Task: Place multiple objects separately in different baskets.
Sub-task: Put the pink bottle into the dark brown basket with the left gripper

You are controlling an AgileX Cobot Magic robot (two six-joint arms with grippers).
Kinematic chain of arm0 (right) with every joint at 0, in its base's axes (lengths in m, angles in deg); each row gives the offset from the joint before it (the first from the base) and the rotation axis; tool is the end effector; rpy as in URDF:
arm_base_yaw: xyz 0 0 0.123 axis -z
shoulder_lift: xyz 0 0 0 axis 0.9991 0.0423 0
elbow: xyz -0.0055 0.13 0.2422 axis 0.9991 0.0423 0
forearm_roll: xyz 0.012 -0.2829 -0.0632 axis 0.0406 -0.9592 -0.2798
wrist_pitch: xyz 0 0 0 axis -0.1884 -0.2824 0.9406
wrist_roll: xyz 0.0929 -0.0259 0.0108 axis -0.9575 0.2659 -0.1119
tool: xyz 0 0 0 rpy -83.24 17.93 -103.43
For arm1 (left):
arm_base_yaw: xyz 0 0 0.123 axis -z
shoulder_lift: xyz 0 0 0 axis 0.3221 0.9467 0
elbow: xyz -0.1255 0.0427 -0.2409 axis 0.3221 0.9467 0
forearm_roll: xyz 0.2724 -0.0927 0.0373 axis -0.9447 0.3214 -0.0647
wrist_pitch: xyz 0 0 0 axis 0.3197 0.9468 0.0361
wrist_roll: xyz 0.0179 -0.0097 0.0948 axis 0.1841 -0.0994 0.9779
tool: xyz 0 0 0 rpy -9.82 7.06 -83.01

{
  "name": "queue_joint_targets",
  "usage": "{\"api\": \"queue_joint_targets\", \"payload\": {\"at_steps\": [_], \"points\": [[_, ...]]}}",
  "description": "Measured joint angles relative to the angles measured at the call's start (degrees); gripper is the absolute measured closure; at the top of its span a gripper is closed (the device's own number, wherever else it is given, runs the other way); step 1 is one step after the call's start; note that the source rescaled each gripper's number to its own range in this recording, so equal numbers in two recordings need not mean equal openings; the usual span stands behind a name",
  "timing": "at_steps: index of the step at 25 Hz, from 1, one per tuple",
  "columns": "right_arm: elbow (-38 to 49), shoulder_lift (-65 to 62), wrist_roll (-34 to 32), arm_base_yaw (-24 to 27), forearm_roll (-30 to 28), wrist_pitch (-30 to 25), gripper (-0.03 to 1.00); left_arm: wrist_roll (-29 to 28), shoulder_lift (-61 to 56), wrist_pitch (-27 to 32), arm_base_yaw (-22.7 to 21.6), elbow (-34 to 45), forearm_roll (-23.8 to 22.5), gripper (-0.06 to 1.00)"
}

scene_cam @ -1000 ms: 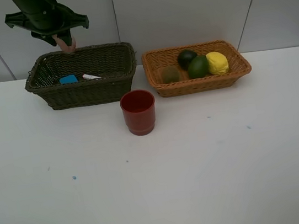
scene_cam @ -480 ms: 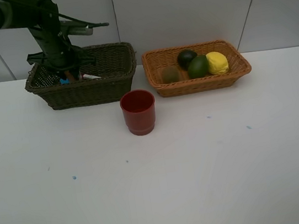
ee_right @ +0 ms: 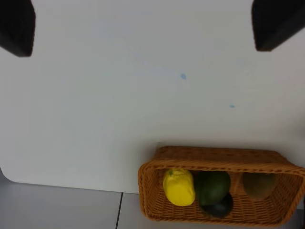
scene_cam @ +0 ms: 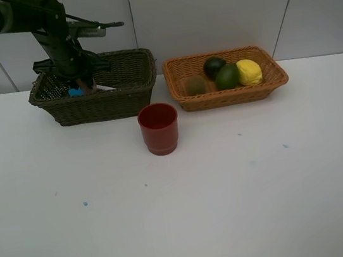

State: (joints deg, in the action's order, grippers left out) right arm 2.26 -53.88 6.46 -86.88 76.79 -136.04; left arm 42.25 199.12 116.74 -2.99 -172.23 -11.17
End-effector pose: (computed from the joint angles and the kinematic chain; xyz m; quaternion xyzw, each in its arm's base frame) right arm 0.0402 -0.0029 0.3009 -0.0475 0.8461 -0.0511 0.5284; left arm 0.5029 -0.1268 0.1236 0.0167 0.9729 0.0213 0.2295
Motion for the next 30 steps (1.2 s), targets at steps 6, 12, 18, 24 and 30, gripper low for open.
{"api": "queue_joint_targets", "payload": {"at_steps": [6,12,18,24,30], "points": [[0.00,0.00,0.00,0.00,0.00,0.00,-0.03,0.35,0.00,-0.26,0.00,0.00,0.07,0.49],[0.00,0.00,0.00,0.00,0.00,0.00,-0.03,-1.28,0.00,1.43,0.00,0.00,1.50,-0.01],[0.00,0.00,0.00,0.00,0.00,0.00,-0.03,-1.60,0.00,3.38,0.00,0.00,2.10,-0.05],[0.00,0.00,0.00,0.00,0.00,0.00,-0.03,-1.40,-1.62,3.86,0.00,0.00,2.79,-0.05],[0.00,0.00,0.00,0.00,0.00,0.00,-0.03,2.85,-7.46,4.71,0.86,0.00,4.55,-0.06]]}}
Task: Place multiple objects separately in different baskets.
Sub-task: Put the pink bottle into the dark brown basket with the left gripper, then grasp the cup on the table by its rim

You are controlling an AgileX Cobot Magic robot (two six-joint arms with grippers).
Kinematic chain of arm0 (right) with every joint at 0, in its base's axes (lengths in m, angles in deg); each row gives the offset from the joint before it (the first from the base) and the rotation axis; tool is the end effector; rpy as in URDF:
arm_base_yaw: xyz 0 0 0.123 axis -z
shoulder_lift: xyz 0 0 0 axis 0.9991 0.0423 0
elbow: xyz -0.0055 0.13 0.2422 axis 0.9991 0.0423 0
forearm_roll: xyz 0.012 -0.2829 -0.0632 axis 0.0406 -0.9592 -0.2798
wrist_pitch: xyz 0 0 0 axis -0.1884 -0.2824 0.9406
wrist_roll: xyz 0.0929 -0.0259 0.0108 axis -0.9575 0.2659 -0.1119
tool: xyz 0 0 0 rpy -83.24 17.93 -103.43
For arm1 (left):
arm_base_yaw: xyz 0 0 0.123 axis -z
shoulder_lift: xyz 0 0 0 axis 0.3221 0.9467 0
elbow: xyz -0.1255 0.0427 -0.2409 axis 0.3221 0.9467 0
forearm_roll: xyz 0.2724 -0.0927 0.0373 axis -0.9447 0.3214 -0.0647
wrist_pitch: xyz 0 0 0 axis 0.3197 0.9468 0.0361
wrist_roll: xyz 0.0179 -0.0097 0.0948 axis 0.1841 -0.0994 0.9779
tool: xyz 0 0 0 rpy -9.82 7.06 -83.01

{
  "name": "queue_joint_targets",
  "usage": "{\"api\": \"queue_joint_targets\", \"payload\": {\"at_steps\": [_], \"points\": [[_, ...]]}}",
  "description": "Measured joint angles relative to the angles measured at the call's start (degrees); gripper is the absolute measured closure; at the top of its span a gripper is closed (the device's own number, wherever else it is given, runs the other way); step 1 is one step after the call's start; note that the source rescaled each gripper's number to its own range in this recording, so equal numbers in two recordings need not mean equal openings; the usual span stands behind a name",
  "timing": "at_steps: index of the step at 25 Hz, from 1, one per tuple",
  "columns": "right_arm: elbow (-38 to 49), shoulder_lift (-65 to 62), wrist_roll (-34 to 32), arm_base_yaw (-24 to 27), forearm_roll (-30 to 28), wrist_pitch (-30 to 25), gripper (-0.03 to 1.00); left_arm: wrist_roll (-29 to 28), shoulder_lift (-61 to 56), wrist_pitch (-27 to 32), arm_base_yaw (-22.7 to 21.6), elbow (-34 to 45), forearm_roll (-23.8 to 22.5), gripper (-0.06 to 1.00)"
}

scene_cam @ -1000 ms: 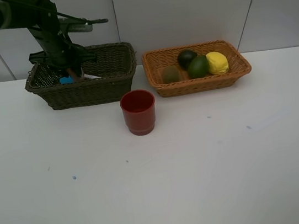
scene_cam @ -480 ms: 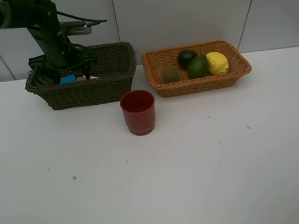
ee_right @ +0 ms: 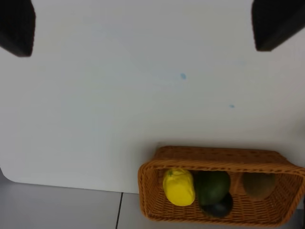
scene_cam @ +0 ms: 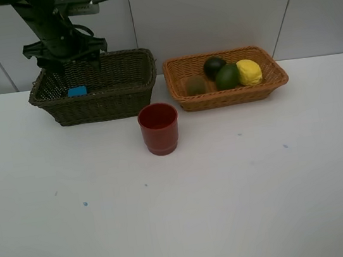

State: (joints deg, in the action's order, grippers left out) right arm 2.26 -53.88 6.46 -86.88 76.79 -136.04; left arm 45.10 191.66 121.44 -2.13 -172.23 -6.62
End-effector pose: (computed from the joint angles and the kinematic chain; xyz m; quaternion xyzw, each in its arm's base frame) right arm 0.0402 -0.0029 0.3009 -0.0475 0.8461 -0.0511 0.5284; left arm 0.4886 -0.1351 0.1861 0.0185 0.9696 -0.0087 0.2436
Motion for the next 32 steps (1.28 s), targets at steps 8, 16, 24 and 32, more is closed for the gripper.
{"api": "queue_joint_targets", "payload": {"at_steps": [8,16,24,32], "points": [[0.00,0.00,0.00,0.00,0.00,0.00,-0.03,13.78,-4.01,8.82,4.71,-1.61,6.50,-0.06],[0.00,0.00,0.00,0.00,0.00,0.00,-0.03,19.42,-4.01,18.11,10.82,-10.11,6.97,-0.06],[0.00,0.00,0.00,0.00,0.00,0.00,-0.03,22.93,-3.94,22.49,14.76,-12.86,6.97,-0.06],[0.00,0.00,0.00,0.00,0.00,0.00,-0.03,27.20,1.45,22.72,16.73,-12.98,6.97,-0.06]]}}
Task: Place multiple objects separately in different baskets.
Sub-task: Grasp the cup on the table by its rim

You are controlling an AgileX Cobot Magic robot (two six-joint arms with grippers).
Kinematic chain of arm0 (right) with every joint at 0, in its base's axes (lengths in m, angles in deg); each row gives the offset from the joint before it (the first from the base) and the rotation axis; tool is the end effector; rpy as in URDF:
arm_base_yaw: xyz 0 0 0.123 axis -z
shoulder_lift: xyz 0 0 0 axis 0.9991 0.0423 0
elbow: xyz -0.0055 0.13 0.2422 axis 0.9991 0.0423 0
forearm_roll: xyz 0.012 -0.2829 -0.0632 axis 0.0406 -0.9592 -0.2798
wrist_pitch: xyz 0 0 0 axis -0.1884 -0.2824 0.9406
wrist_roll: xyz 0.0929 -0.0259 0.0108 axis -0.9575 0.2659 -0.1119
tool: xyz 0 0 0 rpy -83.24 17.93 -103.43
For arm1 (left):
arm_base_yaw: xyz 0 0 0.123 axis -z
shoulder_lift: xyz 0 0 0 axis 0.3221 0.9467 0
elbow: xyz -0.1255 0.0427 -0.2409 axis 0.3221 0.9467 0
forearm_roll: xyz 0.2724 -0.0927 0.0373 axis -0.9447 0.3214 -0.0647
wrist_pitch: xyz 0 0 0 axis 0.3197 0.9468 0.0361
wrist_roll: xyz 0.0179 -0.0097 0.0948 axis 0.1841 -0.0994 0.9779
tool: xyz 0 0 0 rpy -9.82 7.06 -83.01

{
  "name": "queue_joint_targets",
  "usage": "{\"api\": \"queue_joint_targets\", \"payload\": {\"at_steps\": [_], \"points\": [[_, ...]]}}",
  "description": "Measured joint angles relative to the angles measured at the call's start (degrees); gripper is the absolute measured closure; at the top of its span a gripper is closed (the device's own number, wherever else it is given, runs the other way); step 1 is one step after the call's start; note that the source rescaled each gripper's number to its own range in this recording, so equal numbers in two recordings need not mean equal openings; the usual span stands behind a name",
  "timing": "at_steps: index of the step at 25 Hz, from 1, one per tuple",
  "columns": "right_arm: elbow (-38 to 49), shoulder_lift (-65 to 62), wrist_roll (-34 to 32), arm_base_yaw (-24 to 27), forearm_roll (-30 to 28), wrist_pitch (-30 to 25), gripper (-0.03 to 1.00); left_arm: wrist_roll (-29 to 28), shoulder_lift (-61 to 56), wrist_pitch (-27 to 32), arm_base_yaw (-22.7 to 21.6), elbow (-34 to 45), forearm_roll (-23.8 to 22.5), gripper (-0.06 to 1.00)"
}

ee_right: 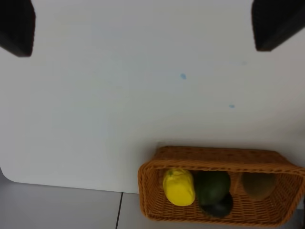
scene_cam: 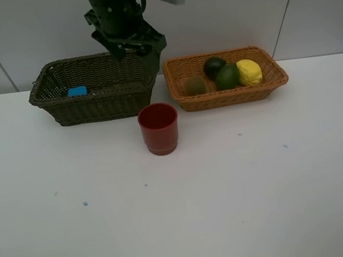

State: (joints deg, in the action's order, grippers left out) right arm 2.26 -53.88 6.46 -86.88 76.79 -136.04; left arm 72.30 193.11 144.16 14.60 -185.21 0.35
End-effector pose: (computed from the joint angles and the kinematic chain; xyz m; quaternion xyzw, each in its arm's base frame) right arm 0.0402 -0.0029 0.3009 -0.0475 0.8461 -0.0511 0.5284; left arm 0.4195 -0.2733 0.2318 0.3556 0.9240 -0.0159 0.1393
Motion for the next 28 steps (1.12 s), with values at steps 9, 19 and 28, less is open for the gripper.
{"api": "queue_joint_targets", "payload": {"at_steps": [9,19,28], "points": [[0.00,0.00,0.00,0.00,0.00,0.00,-0.03,1.84,7.06,-0.04,1.29,0.00,-0.06,-0.06],[0.00,0.00,0.00,0.00,0.00,0.00,-0.03,1.90,12.12,-0.04,1.29,0.00,-0.06,-0.06],[0.00,0.00,0.00,0.00,0.00,0.00,-0.03,1.84,15.14,0.56,1.29,0.00,-0.18,-0.06]]}}
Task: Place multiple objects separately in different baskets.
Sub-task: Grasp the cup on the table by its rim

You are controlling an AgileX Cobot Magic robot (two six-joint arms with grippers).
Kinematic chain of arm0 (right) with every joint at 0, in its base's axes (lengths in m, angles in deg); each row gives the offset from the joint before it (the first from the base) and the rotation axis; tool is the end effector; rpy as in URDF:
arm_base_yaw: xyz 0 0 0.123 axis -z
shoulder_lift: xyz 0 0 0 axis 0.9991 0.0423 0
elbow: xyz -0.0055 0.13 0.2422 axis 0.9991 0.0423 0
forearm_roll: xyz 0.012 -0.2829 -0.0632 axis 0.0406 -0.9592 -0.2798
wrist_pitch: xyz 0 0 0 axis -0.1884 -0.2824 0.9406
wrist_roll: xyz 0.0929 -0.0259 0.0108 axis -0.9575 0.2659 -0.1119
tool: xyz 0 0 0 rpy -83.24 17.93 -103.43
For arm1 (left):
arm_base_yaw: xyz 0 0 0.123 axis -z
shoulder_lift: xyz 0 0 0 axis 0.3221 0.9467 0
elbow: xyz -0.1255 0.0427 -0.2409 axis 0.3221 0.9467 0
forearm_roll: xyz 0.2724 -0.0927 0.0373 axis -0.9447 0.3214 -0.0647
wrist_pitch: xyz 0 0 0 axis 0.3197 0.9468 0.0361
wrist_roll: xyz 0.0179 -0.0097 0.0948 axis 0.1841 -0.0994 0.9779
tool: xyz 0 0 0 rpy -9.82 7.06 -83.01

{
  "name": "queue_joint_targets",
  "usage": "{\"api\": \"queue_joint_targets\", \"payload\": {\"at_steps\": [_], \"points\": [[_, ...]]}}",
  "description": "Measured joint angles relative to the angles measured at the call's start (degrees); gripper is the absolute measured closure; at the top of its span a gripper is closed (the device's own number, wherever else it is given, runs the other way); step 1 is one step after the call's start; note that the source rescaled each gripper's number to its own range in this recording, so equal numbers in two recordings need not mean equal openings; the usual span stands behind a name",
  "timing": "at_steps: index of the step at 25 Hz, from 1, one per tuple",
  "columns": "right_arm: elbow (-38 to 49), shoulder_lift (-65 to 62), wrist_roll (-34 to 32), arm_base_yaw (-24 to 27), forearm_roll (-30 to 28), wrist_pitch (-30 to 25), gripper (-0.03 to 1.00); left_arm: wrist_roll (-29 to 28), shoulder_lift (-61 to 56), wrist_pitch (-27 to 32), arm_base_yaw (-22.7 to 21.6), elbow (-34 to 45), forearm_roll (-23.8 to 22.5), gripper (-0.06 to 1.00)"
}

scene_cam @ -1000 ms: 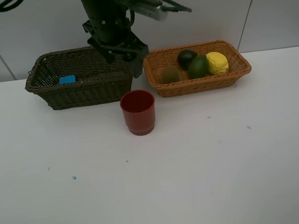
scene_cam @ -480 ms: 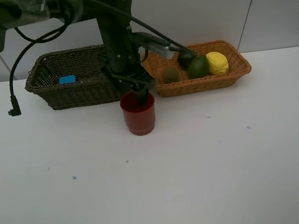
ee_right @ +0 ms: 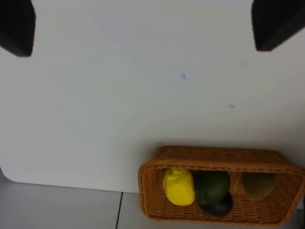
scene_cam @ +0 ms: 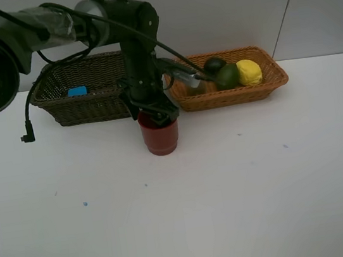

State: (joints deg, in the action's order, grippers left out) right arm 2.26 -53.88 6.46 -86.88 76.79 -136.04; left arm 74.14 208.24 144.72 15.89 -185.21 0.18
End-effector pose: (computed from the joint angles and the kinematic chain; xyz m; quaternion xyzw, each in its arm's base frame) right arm 0.0402 -0.0029 0.3009 -0.0475 0.8461 -0.0511 0.5284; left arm 0.4217 -0.2882 0.0973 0.3866 0.9221 0.0146 0.0062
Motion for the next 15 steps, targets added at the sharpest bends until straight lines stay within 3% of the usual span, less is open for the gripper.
{"api": "queue_joint_targets", "payload": {"at_steps": [7,10,12,15], "points": [[0.00,0.00,0.00,0.00,0.00,0.00,-0.03,0.00,0.33,0.29,0.05,0.00,0.05,-0.05],[0.00,0.00,0.00,0.00,0.00,0.00,-0.03,0.00,0.39,0.22,0.05,0.00,-0.07,0.02],[0.00,0.00,0.00,0.00,0.00,0.00,-0.03,0.00,0.71,-0.20,0.05,0.00,-0.23,0.19],[0.00,0.00,0.00,0.00,0.00,0.00,-0.03,0.00,0.81,-0.39,0.05,0.00,-0.30,0.67]]}}
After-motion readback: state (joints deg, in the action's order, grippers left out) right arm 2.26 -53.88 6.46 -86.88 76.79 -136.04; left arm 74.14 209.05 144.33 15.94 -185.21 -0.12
